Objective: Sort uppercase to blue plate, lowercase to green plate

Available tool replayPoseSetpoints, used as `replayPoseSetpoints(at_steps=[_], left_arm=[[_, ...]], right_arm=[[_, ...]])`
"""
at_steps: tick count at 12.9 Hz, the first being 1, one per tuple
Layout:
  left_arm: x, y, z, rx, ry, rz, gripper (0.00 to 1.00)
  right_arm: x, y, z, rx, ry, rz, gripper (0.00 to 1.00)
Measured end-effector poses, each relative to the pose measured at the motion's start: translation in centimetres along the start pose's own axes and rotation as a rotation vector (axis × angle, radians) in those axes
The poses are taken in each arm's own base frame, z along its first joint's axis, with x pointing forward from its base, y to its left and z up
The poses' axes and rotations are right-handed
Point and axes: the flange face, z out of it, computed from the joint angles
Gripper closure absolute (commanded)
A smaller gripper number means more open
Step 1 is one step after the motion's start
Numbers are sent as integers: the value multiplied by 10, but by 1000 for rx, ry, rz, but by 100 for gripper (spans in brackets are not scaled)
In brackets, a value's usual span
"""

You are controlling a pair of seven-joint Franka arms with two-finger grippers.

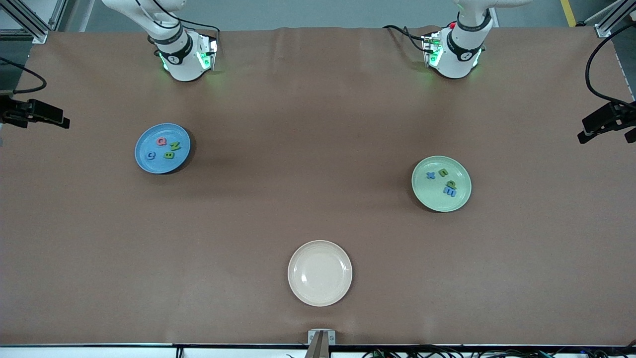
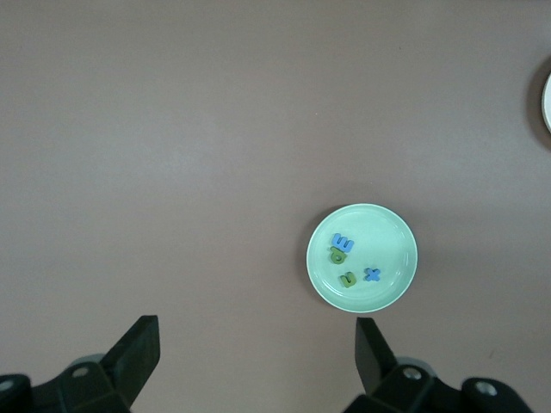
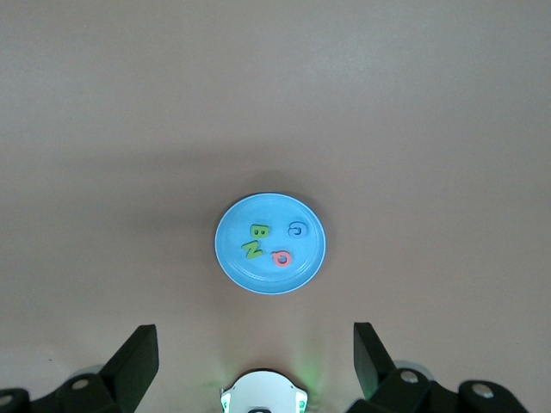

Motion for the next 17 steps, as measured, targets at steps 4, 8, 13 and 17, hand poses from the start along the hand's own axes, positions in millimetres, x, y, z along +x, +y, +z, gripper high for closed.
replayPoseSetpoints(at_steps=[4,8,13,17], left_arm=[[0,0,0,0,0,0,0],[0,0,0,0,0,0,0],[0,0,0,0,0,-1,0],[0,0,0,0,0,0,0]], right_arm=[[-14,-1,-6,3,17,-3,0],[-24,-1,-12,4,35,-3,0],[-30,0,-18,5,52,-2,0],[-33,1,-22,5,65,-1,0]])
